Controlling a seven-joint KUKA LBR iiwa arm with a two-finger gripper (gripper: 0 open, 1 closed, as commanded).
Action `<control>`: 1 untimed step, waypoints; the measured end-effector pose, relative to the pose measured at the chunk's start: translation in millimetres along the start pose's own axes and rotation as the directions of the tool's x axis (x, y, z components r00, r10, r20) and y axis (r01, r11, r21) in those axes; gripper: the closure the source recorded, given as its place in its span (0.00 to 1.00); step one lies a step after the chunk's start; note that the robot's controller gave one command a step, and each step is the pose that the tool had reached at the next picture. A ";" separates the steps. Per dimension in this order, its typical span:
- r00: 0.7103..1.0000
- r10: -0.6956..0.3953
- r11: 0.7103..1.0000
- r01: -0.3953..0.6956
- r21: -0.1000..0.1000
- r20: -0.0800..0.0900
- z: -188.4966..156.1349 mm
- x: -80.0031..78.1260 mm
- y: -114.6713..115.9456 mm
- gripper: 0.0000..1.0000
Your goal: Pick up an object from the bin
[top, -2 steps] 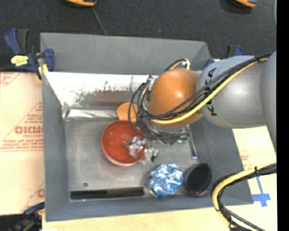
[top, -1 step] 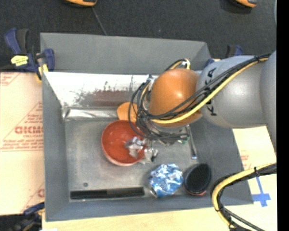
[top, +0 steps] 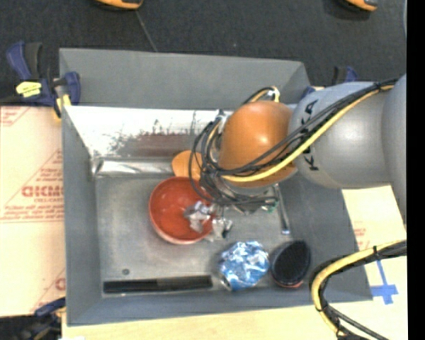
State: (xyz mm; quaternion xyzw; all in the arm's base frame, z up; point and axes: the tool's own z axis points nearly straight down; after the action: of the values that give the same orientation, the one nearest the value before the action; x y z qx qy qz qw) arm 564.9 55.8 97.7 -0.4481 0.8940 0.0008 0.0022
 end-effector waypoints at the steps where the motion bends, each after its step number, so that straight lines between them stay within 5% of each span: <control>1: 1.000 0.000 1.000 0.000 0.000 0.000 0.0 -0.1 0.1 1.00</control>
Offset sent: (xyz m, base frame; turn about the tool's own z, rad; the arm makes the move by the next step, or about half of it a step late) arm 0.0000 0.0000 0.0000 0.0000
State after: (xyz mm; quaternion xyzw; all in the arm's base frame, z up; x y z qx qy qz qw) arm 564.8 55.9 97.7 -0.4480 0.8940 0.0010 0.0020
